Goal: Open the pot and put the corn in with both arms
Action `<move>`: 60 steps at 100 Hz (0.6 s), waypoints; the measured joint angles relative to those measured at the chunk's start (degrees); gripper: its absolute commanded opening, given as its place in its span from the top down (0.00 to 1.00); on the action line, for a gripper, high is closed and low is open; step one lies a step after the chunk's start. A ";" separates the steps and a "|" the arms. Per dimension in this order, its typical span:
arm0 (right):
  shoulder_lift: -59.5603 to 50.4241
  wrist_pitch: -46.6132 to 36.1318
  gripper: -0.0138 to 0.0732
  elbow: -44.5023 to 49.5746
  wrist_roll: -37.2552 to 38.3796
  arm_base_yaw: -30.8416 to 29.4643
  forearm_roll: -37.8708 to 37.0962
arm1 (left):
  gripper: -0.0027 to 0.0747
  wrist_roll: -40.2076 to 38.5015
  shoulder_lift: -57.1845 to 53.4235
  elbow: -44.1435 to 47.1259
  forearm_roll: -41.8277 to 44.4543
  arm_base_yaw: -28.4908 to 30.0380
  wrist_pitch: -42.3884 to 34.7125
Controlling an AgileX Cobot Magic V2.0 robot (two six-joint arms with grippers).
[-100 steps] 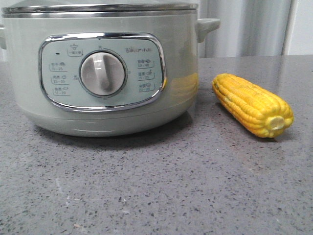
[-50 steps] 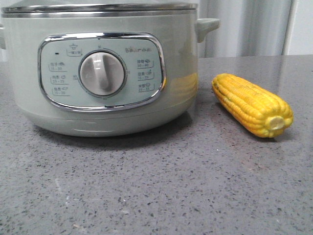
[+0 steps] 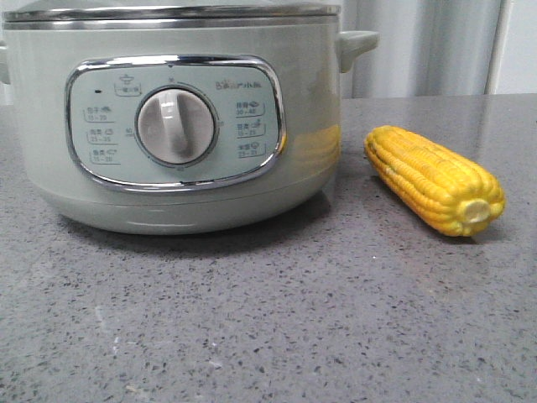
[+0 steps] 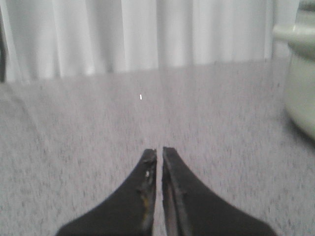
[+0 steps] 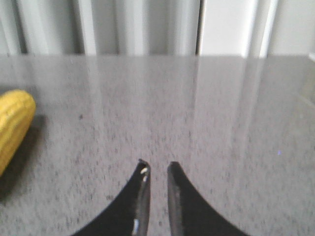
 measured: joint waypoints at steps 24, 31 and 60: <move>0.00 -8.81 0.82 0.00 0.00 0.00 -0.12 | 0.99 0.00 0.00 0.00 0.00 0.00 -7.65; 0.00 -11.19 0.82 0.00 0.00 0.00 -0.12 | 0.99 0.00 0.00 0.00 -0.84 0.00 -9.65; 0.00 -7.53 0.82 -2.97 0.00 0.00 -0.24 | 0.99 0.00 0.00 -3.56 -3.40 0.00 -10.22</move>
